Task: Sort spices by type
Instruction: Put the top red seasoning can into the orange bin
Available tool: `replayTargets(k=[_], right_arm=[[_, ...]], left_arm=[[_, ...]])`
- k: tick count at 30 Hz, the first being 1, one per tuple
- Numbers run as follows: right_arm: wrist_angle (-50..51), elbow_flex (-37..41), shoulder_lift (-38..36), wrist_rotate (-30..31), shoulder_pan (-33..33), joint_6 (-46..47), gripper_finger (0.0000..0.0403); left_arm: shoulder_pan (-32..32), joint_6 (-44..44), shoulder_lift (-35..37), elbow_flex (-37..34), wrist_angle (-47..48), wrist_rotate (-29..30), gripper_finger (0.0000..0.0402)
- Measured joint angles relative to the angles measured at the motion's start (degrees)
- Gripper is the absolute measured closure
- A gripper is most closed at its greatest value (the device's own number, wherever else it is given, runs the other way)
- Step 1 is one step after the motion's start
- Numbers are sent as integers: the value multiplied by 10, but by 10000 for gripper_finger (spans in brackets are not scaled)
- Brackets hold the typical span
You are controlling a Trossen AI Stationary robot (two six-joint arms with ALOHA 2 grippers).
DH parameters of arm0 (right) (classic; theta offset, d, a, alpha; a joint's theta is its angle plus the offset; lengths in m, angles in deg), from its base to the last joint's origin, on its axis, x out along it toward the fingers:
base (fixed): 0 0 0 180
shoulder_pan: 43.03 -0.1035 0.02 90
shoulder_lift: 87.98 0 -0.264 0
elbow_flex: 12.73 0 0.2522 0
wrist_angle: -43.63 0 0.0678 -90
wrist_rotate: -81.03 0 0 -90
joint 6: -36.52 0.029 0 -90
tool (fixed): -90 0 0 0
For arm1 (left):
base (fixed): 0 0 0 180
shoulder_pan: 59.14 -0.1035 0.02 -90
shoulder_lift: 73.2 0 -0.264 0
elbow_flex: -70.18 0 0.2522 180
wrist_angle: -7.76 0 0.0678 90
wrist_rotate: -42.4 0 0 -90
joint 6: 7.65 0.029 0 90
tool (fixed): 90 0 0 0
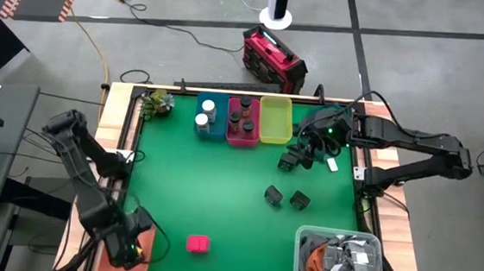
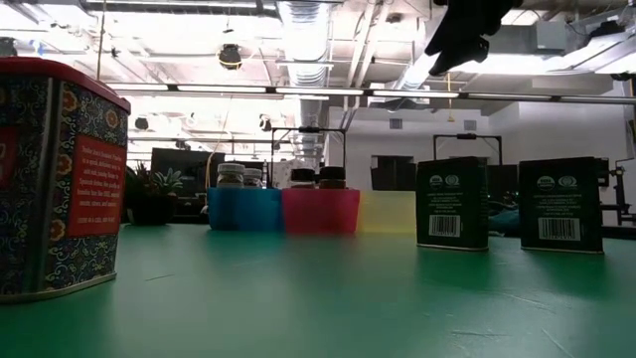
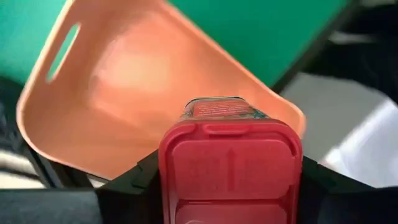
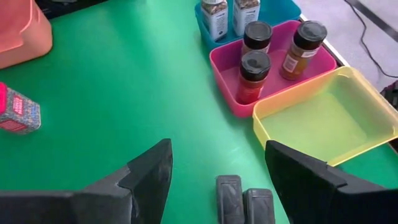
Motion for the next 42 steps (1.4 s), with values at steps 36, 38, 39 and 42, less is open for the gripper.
replayTargets(k=[36,38,39,42], right_arm=[[1,0,0,-35,22,-18,119],[1,0,0,-35,22,-18,119],[1,0,0,-35,22,-18,119],[1,0,0,-35,22,-18,119]], left_arm=[[49,-337,-68,-45,37,65,174],[46,-337,-68,-45,35,65,167],[45,-337,-68,-45,34,65,160],[40,-338,-68,-45,34,65,130]])
